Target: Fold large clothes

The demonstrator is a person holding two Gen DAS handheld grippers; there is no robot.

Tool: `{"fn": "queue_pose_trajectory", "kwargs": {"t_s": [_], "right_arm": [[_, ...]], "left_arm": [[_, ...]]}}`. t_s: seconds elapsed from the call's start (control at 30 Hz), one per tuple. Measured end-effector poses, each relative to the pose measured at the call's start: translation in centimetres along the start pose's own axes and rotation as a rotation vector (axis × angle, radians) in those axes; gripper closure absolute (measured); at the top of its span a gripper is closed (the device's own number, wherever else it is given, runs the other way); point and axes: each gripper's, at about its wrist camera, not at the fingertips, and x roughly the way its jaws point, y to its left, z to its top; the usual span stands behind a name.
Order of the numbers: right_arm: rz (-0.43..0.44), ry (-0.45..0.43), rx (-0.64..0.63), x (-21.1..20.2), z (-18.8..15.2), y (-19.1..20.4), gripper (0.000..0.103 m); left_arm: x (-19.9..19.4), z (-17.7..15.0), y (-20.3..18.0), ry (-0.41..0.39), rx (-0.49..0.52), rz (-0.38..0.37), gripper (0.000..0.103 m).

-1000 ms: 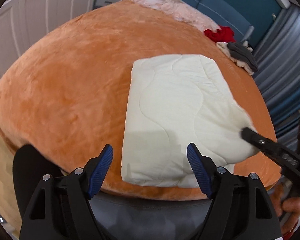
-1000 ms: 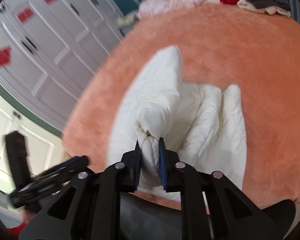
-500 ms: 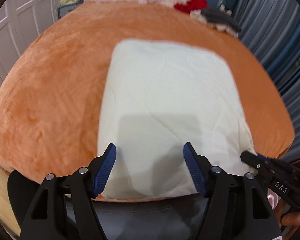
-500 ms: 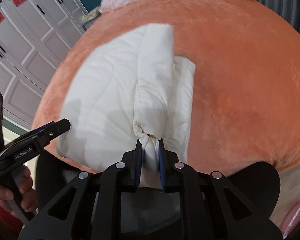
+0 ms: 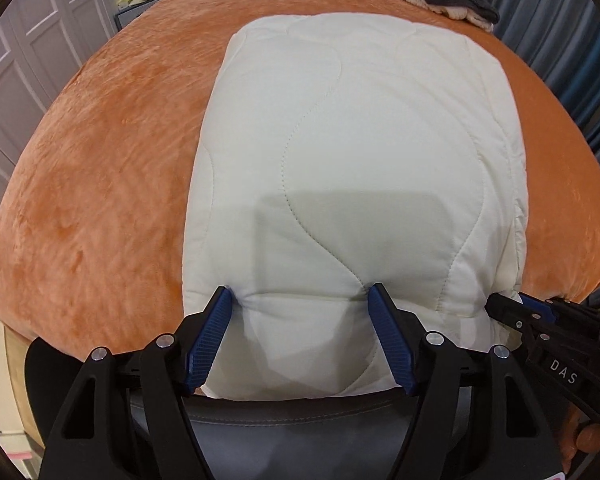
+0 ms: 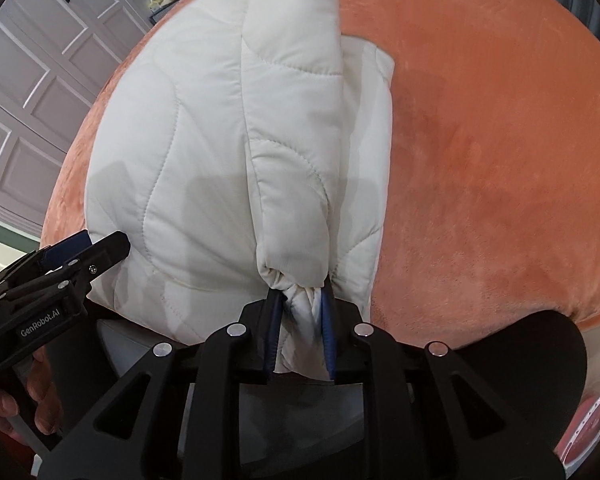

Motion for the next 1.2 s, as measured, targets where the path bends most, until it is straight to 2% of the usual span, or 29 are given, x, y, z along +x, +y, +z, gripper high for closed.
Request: {"fn": "queue_pose_trajectory", "kwargs": {"t_s": [0.4, 1.0, 1.1, 1.17, 1.2], "right_arm": [[-0.028, 0.028, 0.008, 2.1, 1.0, 1.3, 0.085], [-0.093, 0.052, -0.012, 3.8, 1.8, 2.5, 0.084], [-0.061, 0.026, 0.012, 2.6, 1.4, 2.1, 0.082], [-0.023, 0.018, 0.059, 1.0, 1.2, 1.6, 0.075], [-0.011, 0.009, 0.078, 0.1, 1.1, 1.3, 0.067]], "left_arm": [[1.0, -0.5, -0.7, -0.015, 0.024, 0.036, 0.034], [2.2, -0.8, -0.7, -0.075, 0.057, 0.018, 0.032], [1.8, -0.9, -0.3, -0.105, 0.045, -0.011, 0.031], [0.4, -0.8, 0.4, -0.116, 0.048, -0.053, 0.031], [-0.4, -0.6, 0.9, -0.116, 0.042, -0.075, 0.031]]}}
